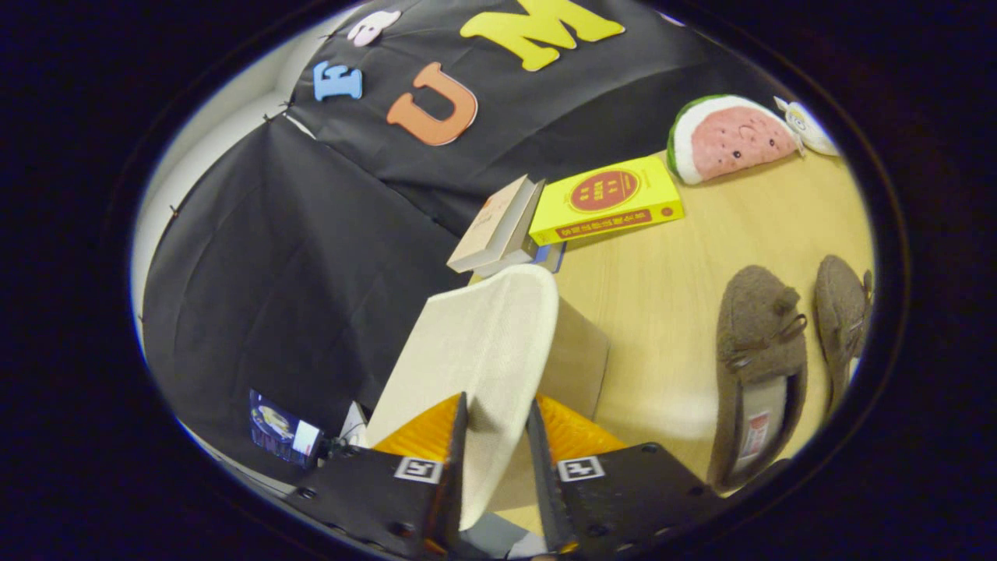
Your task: Open the storage box then place both shoes into the box .Put the left shoe in first, then the right shoe, with the right side of both shoes facing outward in a uniform manner.
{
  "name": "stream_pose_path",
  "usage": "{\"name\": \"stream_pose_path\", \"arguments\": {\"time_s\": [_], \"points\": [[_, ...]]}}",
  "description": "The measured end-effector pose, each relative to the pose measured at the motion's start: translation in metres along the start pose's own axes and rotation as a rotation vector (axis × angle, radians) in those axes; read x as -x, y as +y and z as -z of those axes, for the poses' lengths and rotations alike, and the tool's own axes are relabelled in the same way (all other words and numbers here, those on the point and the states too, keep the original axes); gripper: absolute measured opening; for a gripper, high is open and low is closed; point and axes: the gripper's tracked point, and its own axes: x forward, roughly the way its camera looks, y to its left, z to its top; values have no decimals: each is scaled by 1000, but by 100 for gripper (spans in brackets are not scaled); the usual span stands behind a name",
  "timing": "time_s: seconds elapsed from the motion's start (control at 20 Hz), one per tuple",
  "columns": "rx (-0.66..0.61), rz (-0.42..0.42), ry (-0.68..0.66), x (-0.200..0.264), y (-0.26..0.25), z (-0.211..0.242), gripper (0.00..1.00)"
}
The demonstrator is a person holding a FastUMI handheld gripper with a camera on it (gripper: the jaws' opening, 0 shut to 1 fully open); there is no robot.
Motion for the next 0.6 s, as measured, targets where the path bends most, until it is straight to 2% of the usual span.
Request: {"name": "stream_pose_path", "arguments": {"time_s": [0.05,0.1,0.15,0.3,0.35,0.4,0.45,0.6], "points": [[5,-15,-3,3,5,1,26],[5,-16,0,1,6,1,24],[10,-4,9,4,9,3,15],[36,-9,13,7,25,4,11],[47,16,3,11,25,7,11],[32,24,-5,33,32,-1,11],[26,20,-3,13,35,-3,4],[30,8,-28,24,61,-14,4]]}}
